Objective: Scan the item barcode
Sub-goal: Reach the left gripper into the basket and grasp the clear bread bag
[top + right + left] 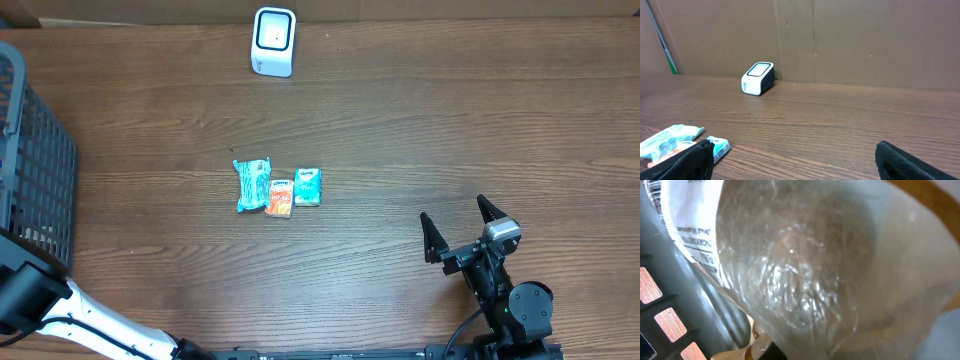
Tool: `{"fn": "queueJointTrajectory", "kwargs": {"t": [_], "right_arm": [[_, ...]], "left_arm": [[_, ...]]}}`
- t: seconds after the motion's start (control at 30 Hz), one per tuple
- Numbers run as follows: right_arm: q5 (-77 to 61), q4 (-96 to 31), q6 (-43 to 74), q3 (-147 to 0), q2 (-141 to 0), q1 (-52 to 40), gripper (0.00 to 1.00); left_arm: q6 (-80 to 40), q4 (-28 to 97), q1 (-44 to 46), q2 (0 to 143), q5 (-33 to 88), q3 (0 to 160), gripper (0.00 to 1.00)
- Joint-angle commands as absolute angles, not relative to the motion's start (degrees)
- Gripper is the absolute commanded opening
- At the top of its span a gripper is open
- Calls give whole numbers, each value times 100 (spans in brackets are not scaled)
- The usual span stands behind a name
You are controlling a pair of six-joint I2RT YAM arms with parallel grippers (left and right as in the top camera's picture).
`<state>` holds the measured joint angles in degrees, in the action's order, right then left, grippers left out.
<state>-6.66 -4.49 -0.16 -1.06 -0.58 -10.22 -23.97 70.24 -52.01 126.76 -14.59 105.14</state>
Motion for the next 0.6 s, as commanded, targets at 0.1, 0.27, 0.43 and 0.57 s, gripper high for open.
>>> {"fn": "queueJointTrajectory", "kwargs": {"t": [0.1,0.27,0.43,0.57], "right_arm": [[-646,-419,-5,-47,-16,-1048,100],[-646,-419,-5,-47,-16,-1048,100],[-646,-419,-5,-47,-16,-1048,100],[-646,-421,-5,-47,-16,-1048,100]], "left_arm": [[-2445,7286,-5183,12641,-1201,10606,4],[-2445,7496,-5196,12169,-749,10925,4],[-2440,7491,-5199,11096,-497,11284,4],[-2445,7391,-5194,10215,-384,11607,4]]}}
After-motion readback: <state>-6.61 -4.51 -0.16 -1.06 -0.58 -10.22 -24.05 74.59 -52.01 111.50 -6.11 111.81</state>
